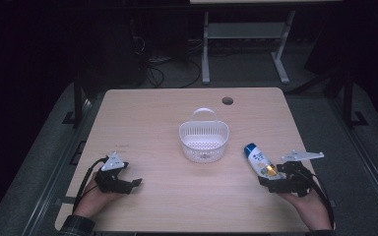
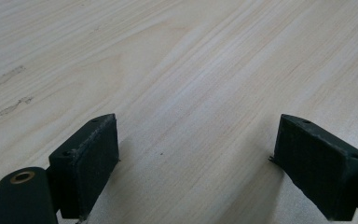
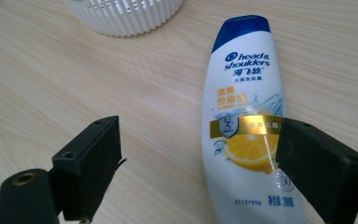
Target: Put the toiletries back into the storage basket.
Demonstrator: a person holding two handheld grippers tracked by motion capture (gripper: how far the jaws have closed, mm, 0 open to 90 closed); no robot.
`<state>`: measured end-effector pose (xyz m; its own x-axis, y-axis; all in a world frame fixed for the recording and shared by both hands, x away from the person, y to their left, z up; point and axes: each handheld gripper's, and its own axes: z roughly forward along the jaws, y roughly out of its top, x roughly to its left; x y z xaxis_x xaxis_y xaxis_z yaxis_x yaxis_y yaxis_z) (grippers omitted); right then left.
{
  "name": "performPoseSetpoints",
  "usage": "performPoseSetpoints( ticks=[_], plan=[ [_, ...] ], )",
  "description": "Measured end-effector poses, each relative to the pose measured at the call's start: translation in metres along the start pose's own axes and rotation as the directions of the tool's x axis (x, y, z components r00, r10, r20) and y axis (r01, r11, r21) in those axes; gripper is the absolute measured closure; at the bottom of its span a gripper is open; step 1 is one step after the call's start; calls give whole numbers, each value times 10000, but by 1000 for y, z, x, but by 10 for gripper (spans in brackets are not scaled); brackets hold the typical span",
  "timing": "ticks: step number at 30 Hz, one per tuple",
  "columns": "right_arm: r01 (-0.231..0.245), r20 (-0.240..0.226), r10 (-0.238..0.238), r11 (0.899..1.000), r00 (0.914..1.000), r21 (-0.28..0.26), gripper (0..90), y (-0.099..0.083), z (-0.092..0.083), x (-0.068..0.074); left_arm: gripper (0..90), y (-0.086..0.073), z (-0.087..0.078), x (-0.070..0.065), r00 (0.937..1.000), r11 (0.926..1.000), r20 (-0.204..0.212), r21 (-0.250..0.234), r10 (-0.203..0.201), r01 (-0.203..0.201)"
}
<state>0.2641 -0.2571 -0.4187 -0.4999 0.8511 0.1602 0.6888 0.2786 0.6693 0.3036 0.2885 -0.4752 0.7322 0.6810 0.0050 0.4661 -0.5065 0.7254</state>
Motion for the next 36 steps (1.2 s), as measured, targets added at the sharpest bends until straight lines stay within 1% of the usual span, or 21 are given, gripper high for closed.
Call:
performPoseSetpoints(
  ticks=[2, 8, 12, 19, 26, 28, 30, 33, 34, 36],
  plan=[
    [65, 185, -66, 10000, 9998, 13, 113, 4, 2, -2, 131, 0, 0, 0, 10000, 10000, 2, 10, 11, -11],
    [91, 332, -93, 9999, 9994, 61, 89, 9, 6, -5, 131, 0, 0, 0, 10000, 10000, 1, 4, 5, -5],
    [120, 396, -125, 9999, 9991, 121, 86, 18, 12, -8, 131, 0, 0, 0, 10000, 10000, -1, 2, -8, 8],
    [221, 365, -227, 9996, 9991, 172, 84, 30, 20, -10, 131, 0, 0, 0, 10000, 10000, 0, 7, -2, 2],
    [187, 339, -195, 9995, 9992, 257, 84, 37, 27, -13, 131, 0, 0, 0, 10000, 10000, 2, 7, -2, 2],
    [205, 298, -215, 9992, 9993, 330, 83, 42, 32, -14, 131, 0, 0, 0, 10000, 10000, 4, 10, -5, 5],
    [191, 314, -202, 9992, 9993, 362, 82, 44, 34, -14, 131, 0, 0, 0, 10000, 10000, 4, 9, -5, 5],
    [354, 440, -379, 9979, 9983, 551, 76, 50, 40, -15, 131, 0, 0, 0, 10000, 10000, 7, 9, -6, 6],
    [354, 440, -379, 9979, 9983, 551, 76, 50, 40, -15, 131, 0, 0, 0, 10000, 10000, 8, 13, -1, 1],
    [361, 504, -398, 9967, 9979, 724, 63, 53, 45, -15, 131, 1, 0, 0, 10000, 10000, 20, 13, -4, 4]
  ],
)
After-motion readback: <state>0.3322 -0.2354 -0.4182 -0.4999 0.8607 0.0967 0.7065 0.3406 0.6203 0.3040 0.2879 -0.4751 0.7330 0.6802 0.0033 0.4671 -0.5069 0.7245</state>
